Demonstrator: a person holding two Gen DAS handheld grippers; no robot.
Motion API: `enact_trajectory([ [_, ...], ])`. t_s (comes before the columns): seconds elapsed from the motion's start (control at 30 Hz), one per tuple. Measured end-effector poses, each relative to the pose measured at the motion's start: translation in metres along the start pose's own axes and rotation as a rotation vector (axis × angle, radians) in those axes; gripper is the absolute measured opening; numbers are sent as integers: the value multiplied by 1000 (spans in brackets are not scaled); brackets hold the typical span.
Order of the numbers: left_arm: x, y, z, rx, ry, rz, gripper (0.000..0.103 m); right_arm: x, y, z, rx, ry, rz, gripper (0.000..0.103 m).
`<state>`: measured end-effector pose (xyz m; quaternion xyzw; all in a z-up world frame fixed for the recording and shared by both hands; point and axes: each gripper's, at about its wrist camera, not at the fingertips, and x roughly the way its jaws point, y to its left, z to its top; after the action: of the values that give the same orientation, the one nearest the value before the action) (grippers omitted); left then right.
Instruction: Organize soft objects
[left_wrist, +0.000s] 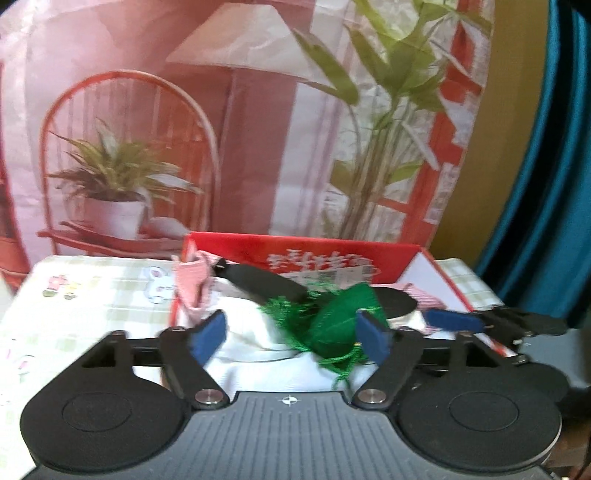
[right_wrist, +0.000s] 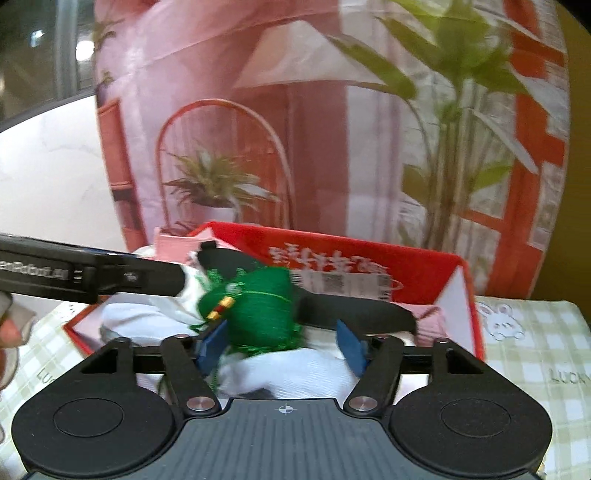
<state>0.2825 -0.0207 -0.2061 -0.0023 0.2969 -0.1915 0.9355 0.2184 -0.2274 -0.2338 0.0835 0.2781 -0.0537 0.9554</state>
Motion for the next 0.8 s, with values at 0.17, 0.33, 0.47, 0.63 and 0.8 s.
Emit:
enact_trajectory([
  [0.17,-11,-3,2,40,-26,91,102,-9,-8,-1,12,-8,-61,96],
  [0.33,-16,-2,3,53,-8,144,103,-19,-14,0,20,-9,-92,103],
  [0.47,-26,-4,2,76,-31,197,103,-31,-17,2,44,-32,-115,103],
  [0.63,-43,-8,3,73,-39,230,103,-48,-17,10,45,-59,-148,103],
  [0.8,-63,-14,5,85,-57,303,103,-69,-13,18,47,-82,-175,103],
])
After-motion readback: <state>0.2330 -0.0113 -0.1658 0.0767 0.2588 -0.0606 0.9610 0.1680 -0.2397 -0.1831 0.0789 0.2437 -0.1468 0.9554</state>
